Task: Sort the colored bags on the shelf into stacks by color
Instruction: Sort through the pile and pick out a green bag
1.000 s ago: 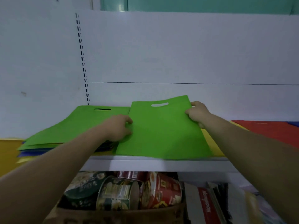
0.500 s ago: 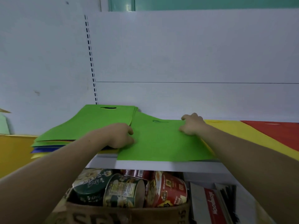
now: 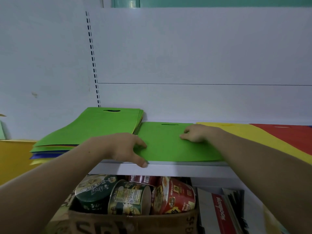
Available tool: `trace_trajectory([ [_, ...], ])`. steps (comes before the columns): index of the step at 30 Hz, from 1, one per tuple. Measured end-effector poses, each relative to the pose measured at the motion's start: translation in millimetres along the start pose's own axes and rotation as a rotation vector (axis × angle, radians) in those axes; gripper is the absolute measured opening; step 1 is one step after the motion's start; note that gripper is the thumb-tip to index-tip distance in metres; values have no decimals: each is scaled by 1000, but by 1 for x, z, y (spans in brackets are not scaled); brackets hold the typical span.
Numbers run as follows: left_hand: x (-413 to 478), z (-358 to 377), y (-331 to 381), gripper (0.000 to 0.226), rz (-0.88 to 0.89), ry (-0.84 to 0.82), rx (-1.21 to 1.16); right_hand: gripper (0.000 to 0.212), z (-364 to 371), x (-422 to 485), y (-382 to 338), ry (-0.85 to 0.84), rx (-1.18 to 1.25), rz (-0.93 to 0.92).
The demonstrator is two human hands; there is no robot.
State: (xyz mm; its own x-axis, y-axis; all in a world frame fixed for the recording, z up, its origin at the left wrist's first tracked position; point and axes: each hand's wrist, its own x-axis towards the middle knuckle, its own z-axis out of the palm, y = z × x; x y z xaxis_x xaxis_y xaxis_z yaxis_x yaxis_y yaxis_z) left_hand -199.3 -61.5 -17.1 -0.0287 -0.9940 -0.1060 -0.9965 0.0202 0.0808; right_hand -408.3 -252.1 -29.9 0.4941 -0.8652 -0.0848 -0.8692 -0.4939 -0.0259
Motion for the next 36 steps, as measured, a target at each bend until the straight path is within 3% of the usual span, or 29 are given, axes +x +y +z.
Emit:
trace_trajectory([
  [13, 0, -1, 3, 78, -9, 17, -10, 72, 3, 6, -4, -8, 28, -68],
  [20, -3, -21, -6, 64, -77, 199, -131, 70, -26, 14, -23, 120, 112, -162],
  [30, -56, -25, -88, 65, -253, 255, -131, 69, -35, 31, -126, 186, 161, -253],
  [34, -82, -29, -139, 89, -311, 245, -163, 73, -31, 43, -179, 168, 142, -188],
  [36, -89, -28, -167, 74, -336, 249, -178, 74, -30, 48, -201, 169, 136, -118],
])
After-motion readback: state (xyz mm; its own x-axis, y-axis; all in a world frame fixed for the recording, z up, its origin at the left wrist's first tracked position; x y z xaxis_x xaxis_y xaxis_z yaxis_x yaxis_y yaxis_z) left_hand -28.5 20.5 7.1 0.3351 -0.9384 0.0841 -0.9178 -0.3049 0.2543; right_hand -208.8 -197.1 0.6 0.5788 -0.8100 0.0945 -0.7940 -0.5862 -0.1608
